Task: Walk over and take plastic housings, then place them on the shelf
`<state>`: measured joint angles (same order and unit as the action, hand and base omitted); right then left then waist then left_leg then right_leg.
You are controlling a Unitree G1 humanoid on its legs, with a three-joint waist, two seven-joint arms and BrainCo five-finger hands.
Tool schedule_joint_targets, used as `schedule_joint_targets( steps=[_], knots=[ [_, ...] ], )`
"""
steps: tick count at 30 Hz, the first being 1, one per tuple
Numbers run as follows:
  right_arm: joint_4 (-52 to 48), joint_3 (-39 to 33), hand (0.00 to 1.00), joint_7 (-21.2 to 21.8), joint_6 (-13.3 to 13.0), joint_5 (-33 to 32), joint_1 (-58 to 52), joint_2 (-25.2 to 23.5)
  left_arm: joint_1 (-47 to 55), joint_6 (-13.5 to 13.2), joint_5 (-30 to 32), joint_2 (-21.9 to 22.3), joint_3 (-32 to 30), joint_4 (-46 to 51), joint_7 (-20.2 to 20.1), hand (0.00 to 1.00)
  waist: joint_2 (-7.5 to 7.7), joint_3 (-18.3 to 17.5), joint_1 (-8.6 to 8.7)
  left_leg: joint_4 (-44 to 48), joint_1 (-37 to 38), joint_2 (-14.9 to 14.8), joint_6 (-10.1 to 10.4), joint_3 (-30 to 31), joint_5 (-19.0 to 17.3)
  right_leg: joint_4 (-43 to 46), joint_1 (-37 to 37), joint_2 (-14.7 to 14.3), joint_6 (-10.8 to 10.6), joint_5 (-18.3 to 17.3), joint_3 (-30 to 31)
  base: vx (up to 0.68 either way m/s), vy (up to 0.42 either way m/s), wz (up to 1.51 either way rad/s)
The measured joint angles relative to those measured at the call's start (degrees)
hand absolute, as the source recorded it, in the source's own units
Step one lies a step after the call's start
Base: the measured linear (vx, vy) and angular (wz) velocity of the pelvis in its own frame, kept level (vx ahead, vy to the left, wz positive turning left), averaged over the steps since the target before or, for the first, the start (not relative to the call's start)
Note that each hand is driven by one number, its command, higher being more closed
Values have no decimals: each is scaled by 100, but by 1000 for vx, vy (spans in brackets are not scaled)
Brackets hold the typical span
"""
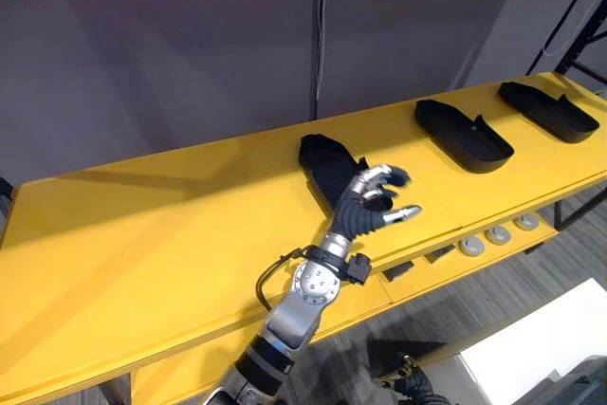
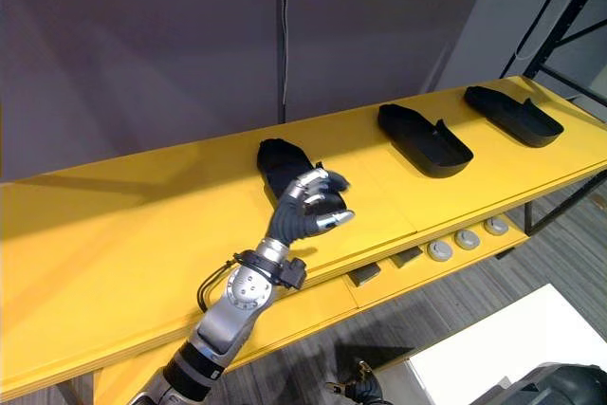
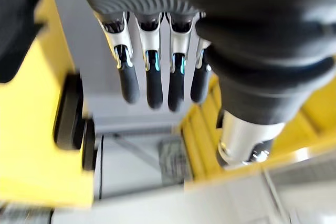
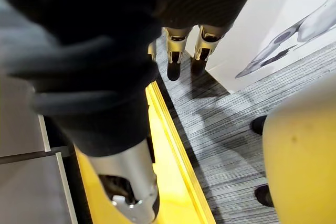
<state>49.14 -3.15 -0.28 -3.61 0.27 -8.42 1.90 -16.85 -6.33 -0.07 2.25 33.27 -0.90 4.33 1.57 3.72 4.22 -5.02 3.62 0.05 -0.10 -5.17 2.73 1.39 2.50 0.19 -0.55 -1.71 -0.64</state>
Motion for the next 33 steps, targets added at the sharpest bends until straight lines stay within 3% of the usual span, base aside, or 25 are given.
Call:
schedule_joint_targets(
  steps=[5, 12, 19, 33],
  knots=[
    [229, 91, 0, 61, 0, 6, 162, 19, 19, -14, 6, -221, 326, -555, -392, 100, 1, 0, 70, -17, 63, -4, 0, -1, 0, -93, 77, -6, 3, 34, 6, 0, 0, 0],
    [289, 156, 0, 64, -1, 5, 250, 25, 11, 11, 233, -241, 551, -1391, -506, 100, 6, 6, 192, -17, -3, -7, 2, -18, -1, -212, 46, -13, 10, 87, 20, -24, 1, -1],
    [452, 156, 0, 44, -1, 6, 423, 25, -166, 104, 901, -243, 519, -2247, -183, 100, 12, 72, 300, 2, -25, -29, 23, -142, -15, -289, 47, -43, 32, 158, 148, -3, 1, -8],
    [396, 84, 0, -30, -3, -3, 465, 8, -635, 155, 1096, -176, -292, -2770, 467, 100, 42, 269, 356, -15, -12, -81, 70, -244, -48, -321, 43, -84, 32, 176, 198, -29, -5, -3]
  ],
)
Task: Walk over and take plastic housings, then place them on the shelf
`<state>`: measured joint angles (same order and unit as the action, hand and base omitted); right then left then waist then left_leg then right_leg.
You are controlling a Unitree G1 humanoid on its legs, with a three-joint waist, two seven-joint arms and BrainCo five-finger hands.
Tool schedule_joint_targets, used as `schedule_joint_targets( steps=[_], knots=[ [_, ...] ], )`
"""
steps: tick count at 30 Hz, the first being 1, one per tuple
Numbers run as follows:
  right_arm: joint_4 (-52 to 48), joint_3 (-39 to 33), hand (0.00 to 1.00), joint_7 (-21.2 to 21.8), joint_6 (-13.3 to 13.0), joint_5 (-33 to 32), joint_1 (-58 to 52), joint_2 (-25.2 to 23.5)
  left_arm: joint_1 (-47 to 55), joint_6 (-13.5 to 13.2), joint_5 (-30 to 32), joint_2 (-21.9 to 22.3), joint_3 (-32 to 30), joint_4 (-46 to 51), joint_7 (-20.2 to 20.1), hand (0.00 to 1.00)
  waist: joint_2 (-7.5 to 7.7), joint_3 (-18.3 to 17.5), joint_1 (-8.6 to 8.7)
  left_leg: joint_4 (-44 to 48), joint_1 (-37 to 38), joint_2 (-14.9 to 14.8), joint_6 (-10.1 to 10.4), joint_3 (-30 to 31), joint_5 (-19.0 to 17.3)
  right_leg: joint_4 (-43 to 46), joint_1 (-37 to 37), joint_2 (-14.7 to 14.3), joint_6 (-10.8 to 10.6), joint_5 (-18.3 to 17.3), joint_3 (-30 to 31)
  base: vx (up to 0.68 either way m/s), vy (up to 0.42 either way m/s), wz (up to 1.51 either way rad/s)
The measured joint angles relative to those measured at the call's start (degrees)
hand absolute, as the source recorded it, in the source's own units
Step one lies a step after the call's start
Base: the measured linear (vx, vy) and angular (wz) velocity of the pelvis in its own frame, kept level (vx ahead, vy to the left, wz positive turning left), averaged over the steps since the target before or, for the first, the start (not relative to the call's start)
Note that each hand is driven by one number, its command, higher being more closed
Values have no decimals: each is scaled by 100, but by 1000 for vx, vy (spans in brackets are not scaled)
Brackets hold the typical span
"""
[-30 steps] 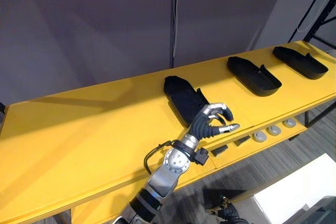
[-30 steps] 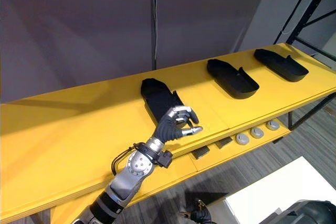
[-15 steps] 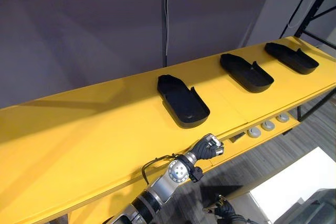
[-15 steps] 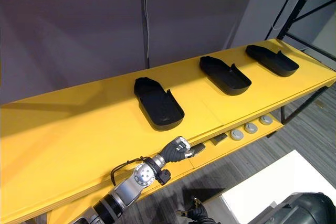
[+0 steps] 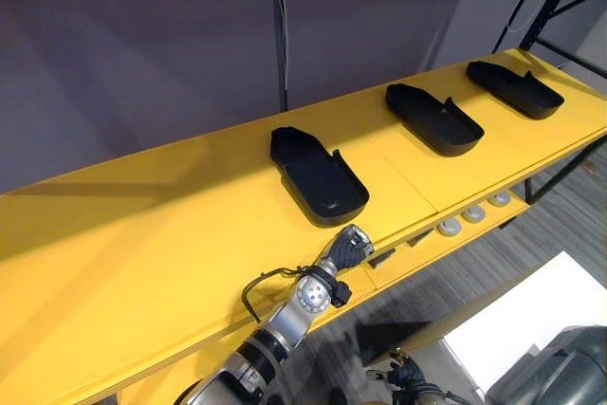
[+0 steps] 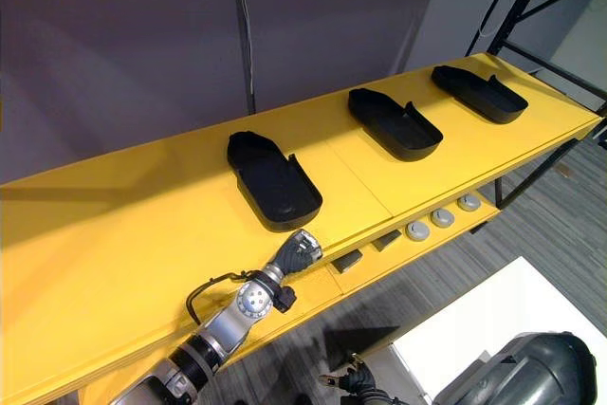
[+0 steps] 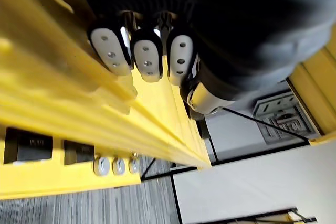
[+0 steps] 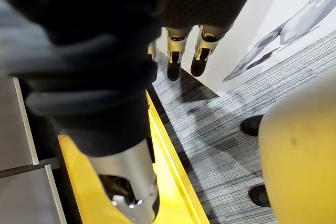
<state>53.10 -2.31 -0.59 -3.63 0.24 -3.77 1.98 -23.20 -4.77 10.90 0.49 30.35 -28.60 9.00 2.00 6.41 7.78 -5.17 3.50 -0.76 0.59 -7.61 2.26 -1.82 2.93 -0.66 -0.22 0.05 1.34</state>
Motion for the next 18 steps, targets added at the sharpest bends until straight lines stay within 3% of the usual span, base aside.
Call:
schedule_joint_targets(
  steps=[4, 18],
  knots=[
    [-45, -4, 0, -26, -3, -19, 13, -9, -93, -5, 4, -4, -197, -57, 99, 100, 0, 35, 92, 2, -3, -2, 18, -6, -15, -50, 14, -2, 8, 7, 16, -2, -1, -1],
    [-62, -174, 0, -43, -9, -18, 9, -17, -374, 26, 6, 114, -707, -408, 327, 100, -4, 67, 129, 17, 17, -31, 56, -79, -42, -71, 18, -29, 23, 19, 99, -23, -4, -3]
  ],
)
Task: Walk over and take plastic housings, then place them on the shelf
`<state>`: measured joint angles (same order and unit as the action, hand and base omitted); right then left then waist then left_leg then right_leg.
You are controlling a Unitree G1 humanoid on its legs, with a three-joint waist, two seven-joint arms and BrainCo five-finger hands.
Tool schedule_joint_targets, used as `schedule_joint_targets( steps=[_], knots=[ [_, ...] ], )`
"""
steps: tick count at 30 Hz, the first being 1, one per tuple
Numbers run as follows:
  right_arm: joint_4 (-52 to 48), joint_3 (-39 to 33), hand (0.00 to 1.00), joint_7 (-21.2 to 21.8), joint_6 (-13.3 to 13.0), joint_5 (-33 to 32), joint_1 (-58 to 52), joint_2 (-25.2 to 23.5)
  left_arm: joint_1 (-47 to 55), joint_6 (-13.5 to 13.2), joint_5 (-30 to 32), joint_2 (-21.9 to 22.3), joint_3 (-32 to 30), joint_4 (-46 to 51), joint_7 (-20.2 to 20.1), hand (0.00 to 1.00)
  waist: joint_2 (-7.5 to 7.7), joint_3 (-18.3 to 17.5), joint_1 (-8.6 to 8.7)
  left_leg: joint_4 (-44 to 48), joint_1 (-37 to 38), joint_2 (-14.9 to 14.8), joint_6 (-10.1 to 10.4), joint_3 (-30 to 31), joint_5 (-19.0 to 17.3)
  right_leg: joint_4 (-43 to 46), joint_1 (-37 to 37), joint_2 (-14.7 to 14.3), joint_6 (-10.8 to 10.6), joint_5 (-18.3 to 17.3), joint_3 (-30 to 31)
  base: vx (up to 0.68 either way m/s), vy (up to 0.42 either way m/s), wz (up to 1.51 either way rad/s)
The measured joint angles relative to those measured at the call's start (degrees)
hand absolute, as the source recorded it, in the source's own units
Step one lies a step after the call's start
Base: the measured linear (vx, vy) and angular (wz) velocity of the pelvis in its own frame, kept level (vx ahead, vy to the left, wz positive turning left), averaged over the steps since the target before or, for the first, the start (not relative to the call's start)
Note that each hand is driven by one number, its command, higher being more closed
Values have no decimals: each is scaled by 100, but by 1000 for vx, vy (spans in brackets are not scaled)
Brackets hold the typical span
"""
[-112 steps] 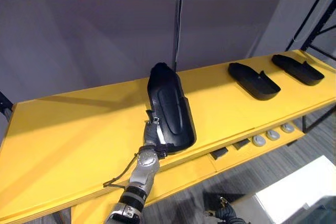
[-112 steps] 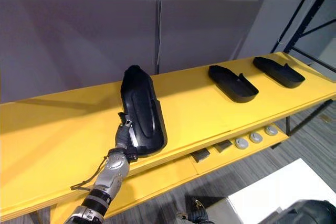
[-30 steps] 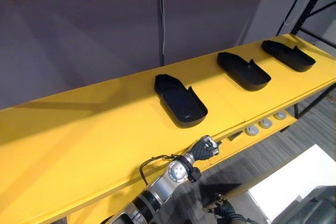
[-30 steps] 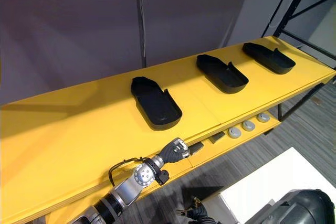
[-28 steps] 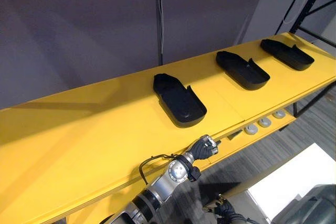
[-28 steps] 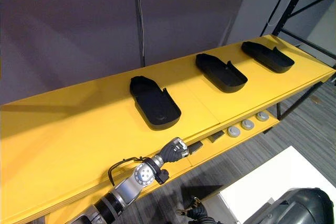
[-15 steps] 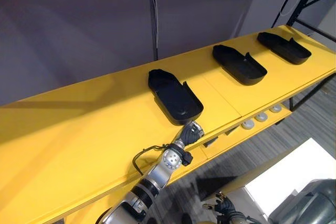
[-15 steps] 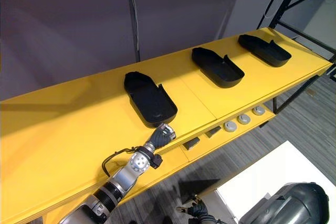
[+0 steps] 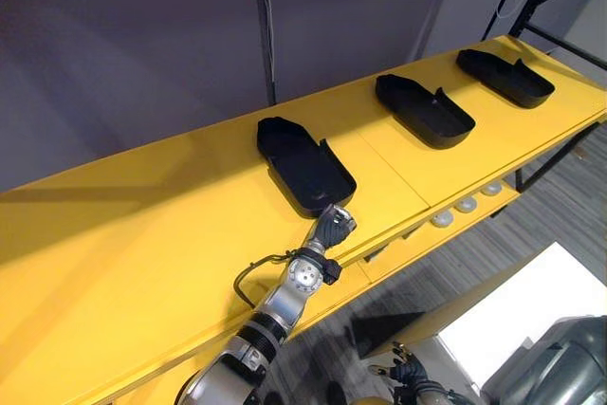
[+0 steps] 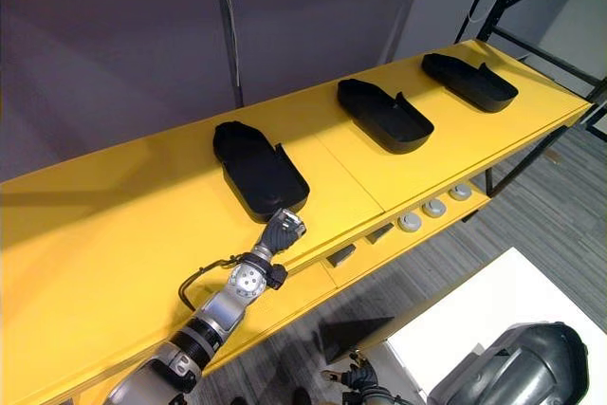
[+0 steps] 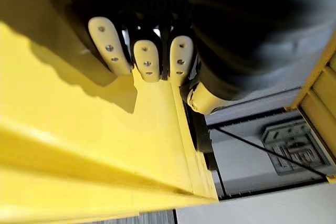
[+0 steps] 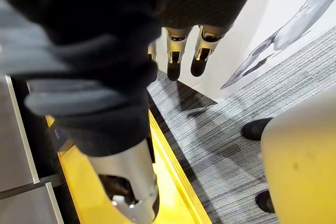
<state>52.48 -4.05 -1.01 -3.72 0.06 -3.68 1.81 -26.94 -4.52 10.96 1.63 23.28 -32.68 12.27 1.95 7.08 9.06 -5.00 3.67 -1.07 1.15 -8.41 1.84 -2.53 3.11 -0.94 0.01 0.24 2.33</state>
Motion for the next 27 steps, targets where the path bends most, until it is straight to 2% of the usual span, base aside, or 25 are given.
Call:
schedule_joint_targets(
  steps=[15, 19, 23, 27],
  knots=[
    [-8, 4, 0, -3, -6, 0, -2, 7, 82, 87, -48, -31, -161, 231, 126, 100, -12, 5, -12, 2, 20, 1, 26, -54, -28, -20, 12, -1, 0, 1, 17, -13, 0, -2],
    [-14, 6, 0, -6, -7, -2, -11, 9, 779, 78, -167, -130, -157, 1469, 102, 100, -28, 13, -31, 3, 23, 10, 19, 79, -22, -21, 60, 7, -5, -5, -103, -14, -3, 14],
    [-11, 24, 0, 3, -7, -2, -63, 59, 1429, 18, -303, -292, -297, 2819, -31, 100, -103, -9, -194, 3, 52, 13, 2, 126, -10, -3, 98, 10, -16, -16, -145, -21, -2, 9],
    [-8, 24, 0, 14, -18, -5, -170, 120, 2127, -306, -744, -301, -720, 4420, -135, 100, -183, -73, -390, 2, 72, 33, -7, 315, -4, 219, 83, 32, -13, -182, -274, -35, -10, 22]
  ],
)
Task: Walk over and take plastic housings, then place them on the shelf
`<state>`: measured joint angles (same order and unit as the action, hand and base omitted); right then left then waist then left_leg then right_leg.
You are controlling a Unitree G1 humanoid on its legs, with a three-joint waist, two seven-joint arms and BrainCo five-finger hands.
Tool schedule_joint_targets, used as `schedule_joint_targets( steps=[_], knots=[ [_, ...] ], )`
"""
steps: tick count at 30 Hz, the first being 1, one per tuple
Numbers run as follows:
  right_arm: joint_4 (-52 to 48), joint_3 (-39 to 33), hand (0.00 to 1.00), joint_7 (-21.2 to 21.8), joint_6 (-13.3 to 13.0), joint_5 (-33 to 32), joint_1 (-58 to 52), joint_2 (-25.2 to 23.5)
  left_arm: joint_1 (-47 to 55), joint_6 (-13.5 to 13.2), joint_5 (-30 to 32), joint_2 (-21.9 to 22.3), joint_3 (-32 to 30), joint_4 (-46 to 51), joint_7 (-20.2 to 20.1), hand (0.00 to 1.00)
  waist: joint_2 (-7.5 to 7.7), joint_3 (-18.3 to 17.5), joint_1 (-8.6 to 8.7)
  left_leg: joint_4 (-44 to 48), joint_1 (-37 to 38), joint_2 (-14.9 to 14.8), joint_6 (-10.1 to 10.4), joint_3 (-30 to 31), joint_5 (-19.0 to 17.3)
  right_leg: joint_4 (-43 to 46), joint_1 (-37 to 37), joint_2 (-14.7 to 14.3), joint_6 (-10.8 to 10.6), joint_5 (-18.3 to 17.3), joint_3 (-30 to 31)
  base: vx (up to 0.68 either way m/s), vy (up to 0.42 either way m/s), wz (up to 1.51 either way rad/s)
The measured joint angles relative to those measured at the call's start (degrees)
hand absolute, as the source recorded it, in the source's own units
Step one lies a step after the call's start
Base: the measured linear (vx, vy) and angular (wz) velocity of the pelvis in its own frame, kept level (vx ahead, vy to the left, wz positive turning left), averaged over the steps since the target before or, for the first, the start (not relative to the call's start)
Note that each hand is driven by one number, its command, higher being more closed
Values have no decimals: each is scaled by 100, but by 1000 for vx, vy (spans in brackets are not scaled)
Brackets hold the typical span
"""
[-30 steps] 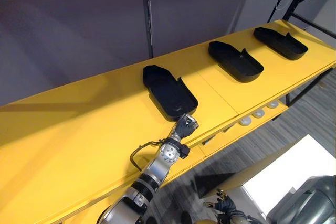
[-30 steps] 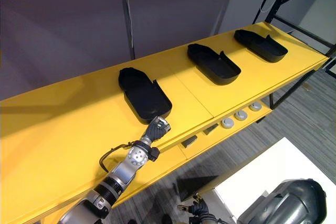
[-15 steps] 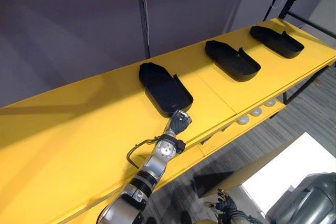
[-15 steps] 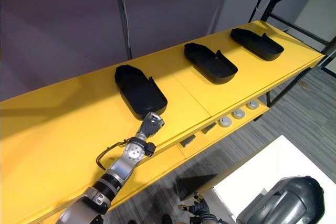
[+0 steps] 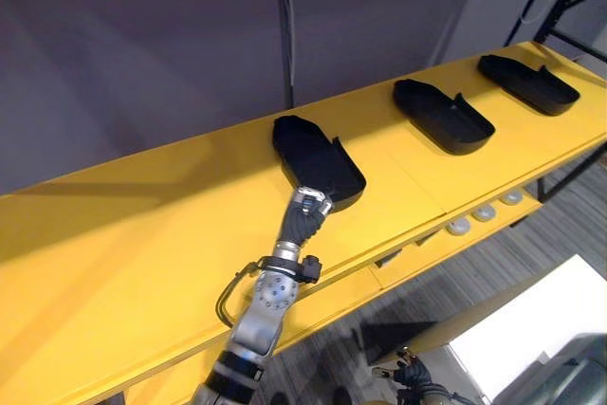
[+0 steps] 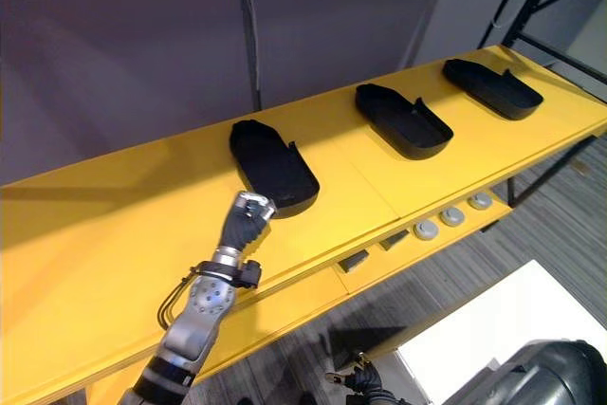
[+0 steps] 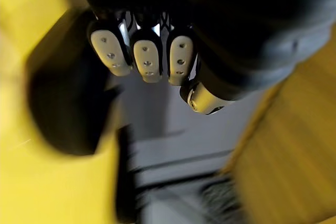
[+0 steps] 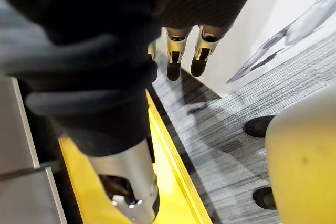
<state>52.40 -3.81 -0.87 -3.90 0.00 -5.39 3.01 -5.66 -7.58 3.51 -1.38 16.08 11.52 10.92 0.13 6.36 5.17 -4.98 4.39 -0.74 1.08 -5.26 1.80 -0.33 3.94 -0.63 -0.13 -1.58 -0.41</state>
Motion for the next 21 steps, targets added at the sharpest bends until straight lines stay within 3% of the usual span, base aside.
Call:
schedule_joint_targets(
  steps=[3, 5, 12, 14, 16, 21],
  knots=[
    [47, 32, 0, 34, 0, 2, -14, 65, 395, -275, -248, -30, -560, 771, 13, 100, -22, -45, -143, 1, 6, 13, -24, 119, 19, 146, -9, 13, 19, -107, -122, -16, -19, 24],
    [69, 52, 0, 45, 0, 3, -87, 88, 890, -458, -474, -24, -1249, 1204, 165, 100, -24, -134, -289, 1, 1, 27, -24, 244, 26, 234, 5, 28, 25, -193, -234, -7, -24, 26],
    [10, 52, 0, 41, 2, 8, -267, 46, 2359, -532, -762, 276, -2661, 1711, 559, 100, 27, -232, -598, 7, 90, 155, -39, 717, 36, 578, 154, 201, -16, -532, -778, 9, -12, 41],
    [-35, 75, 0, 41, 3, 54, -330, -12, 2766, -528, -894, 430, -3134, 1707, 671, 100, 42, -247, -739, 65, 85, 202, -52, 837, -45, 604, 219, 257, -41, -584, -906, 12, 5, 32],
    [-161, 126, 0, 36, 10, 92, -370, -53, 3007, -523, -910, 565, -3504, 1598, 753, 100, 69, -250, -774, 152, 78, 232, -91, 860, -109, 607, 286, 298, -61, -611, -981, 0, 10, 18],
    [-383, 348, 0, 17, 13, 135, -406, -122, 3189, -353, -1059, 748, -4302, 7, 958, 100, 153, -323, -769, 342, 63, 255, -139, 686, -301, 722, 307, 362, -95, -705, -989, 0, 1, 0]
  ],
)
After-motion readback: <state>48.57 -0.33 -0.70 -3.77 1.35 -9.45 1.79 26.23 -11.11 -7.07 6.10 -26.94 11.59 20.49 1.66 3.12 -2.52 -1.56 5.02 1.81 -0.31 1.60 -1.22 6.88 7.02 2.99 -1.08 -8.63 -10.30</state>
